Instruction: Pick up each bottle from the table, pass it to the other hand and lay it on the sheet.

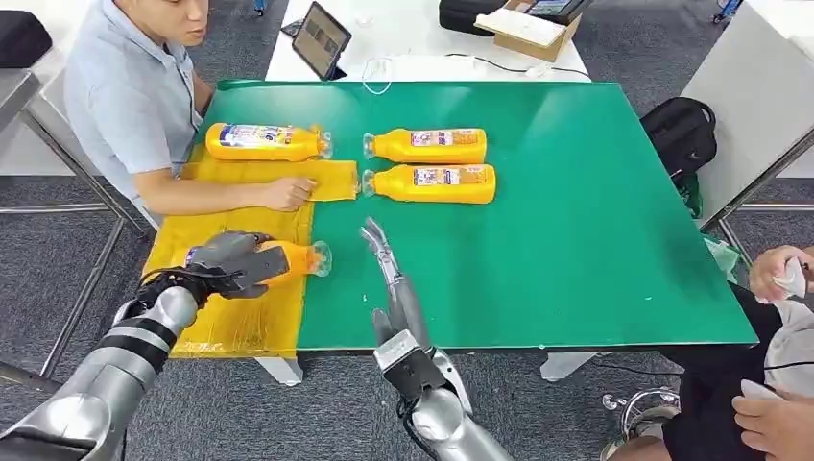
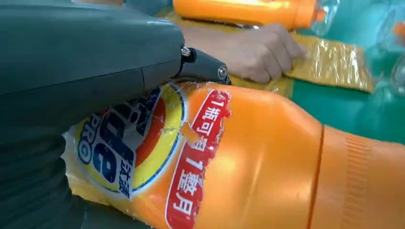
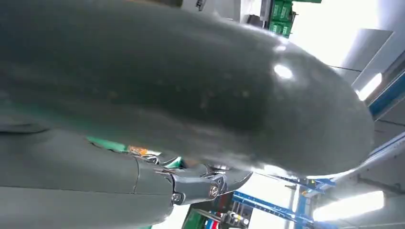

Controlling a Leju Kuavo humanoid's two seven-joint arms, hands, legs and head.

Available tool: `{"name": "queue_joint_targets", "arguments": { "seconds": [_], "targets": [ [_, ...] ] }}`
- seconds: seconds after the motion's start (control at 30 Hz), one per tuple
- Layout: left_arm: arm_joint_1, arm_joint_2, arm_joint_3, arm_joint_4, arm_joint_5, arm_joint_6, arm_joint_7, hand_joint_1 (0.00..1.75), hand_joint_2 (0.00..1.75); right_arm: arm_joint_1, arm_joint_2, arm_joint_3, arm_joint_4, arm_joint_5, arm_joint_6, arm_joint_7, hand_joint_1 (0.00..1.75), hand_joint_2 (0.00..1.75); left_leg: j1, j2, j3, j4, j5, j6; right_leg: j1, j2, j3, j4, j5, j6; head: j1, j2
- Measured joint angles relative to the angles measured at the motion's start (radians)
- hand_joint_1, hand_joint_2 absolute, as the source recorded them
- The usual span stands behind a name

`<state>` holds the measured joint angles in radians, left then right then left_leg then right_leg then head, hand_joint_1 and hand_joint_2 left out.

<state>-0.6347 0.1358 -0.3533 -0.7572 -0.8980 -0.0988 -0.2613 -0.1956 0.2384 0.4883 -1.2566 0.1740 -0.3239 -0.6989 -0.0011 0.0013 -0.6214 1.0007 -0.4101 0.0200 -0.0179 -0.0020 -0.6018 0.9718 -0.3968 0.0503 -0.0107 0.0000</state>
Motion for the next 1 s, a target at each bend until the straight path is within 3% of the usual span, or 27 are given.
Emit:
{"name": "queue_joint_targets", "arguments": {
  "seconds": [0.07,0.23,0.3,0.33,0.47,0.8,1.0],
  "targets": [
    [-0.001,-0.002,-0.021,0.014,-0.006,-0.007,0.002,1.43,1.75,-0.005,0.000,0.000,0.006,0.000,0.002,0.000,0.00,0.00,0.000,0.000,0.000,0.000,0.000,0.000,0.000,0.000,0.000,0.000,0.000,0.000,0.000,0.000],
    [-0.004,-0.007,-0.055,0.041,-0.014,-0.007,0.003,1.43,1.75,-0.016,0.003,-0.001,0.020,-0.003,0.005,0.000,0.00,0.00,0.000,0.000,0.001,0.000,0.000,0.000,0.000,0.000,0.001,0.000,0.000,0.000,0.000,0.000],
    [-0.005,-0.009,-0.069,0.050,-0.015,-0.008,0.003,0.24,1.75,-0.018,0.005,-0.002,0.026,-0.005,0.006,0.000,0.00,0.00,0.000,0.000,0.003,0.000,0.000,0.000,0.000,0.000,0.003,0.000,0.000,0.000,0.000,0.000],
    [-0.005,-0.010,-0.073,0.055,-0.015,-0.008,0.003,0.00,1.75,-0.019,0.005,-0.002,0.029,-0.005,0.006,0.000,0.00,0.00,0.000,0.000,0.003,0.000,0.000,0.000,0.000,0.000,0.004,0.000,0.000,0.000,0.000,0.000],
    [-0.004,-0.014,-0.084,0.068,0.010,-0.022,-0.010,0.00,1.75,-0.024,0.006,-0.003,0.039,-0.005,0.006,0.000,0.00,0.00,0.000,0.000,0.004,0.000,0.000,0.000,0.000,0.000,0.004,0.000,0.000,0.000,0.000,0.000],
    [0.026,-0.033,-0.036,0.020,0.405,-0.211,-0.077,0.00,1.75,-0.034,0.005,-0.003,0.068,-0.029,-0.018,0.000,0.00,0.00,0.000,-0.002,0.004,0.000,0.000,0.000,0.000,-0.001,0.005,0.000,0.000,0.000,0.000,0.000],
    [0.057,-0.033,-0.025,-0.042,0.482,-0.217,-0.098,0.00,1.75,-0.038,0.005,-0.002,0.076,-0.033,-0.029,0.000,0.00,0.00,0.000,-0.002,0.003,0.000,0.000,0.000,0.000,-0.001,0.004,0.000,0.000,0.000,0.000,0.000]
  ]
}}
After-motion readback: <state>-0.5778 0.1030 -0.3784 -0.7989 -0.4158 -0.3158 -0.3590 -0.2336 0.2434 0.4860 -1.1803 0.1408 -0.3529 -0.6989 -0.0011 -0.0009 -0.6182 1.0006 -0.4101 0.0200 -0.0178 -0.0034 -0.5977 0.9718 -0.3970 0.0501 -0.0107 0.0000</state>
